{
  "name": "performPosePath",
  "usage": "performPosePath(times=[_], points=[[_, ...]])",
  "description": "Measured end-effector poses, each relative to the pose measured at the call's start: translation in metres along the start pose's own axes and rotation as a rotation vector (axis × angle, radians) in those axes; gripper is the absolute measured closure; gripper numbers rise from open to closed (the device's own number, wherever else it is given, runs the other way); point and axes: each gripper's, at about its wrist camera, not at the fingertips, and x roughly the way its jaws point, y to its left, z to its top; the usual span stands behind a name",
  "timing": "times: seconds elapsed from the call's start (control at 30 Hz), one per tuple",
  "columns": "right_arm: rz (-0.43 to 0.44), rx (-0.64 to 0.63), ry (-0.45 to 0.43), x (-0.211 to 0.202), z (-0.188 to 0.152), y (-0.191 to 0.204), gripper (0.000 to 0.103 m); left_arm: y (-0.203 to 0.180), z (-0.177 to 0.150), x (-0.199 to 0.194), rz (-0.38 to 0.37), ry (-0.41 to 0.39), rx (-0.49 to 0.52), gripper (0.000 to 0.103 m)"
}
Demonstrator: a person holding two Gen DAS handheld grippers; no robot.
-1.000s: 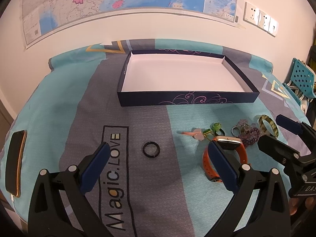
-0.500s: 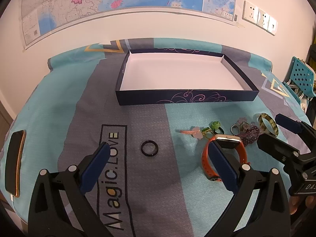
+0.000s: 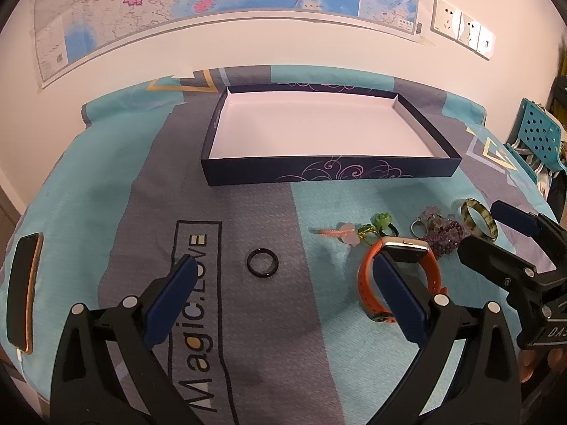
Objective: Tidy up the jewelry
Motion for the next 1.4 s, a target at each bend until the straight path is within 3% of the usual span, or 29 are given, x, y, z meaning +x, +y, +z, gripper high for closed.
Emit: performPosePath(times=[0.77, 1.03, 1.4], points=[[0.0, -0.003, 0.008, 0.001, 0.0, -0.003, 0.007, -0.011, -0.004, 0.008, -0.057, 0.037, 0.034, 0.006], [-0.036, -0.004, 0.0, -0.004, 0.005, -0.016, 0.006, -0.019, -0.006, 0.015, -0.095, 0.078, 0.061, 0.006], [-0.119, 0.07, 0.071, 0.001, 0.005, -0.073, 0.007, -0.026, -0.004, 0.026, -0.135, 0.121, 0.087, 0.024]])
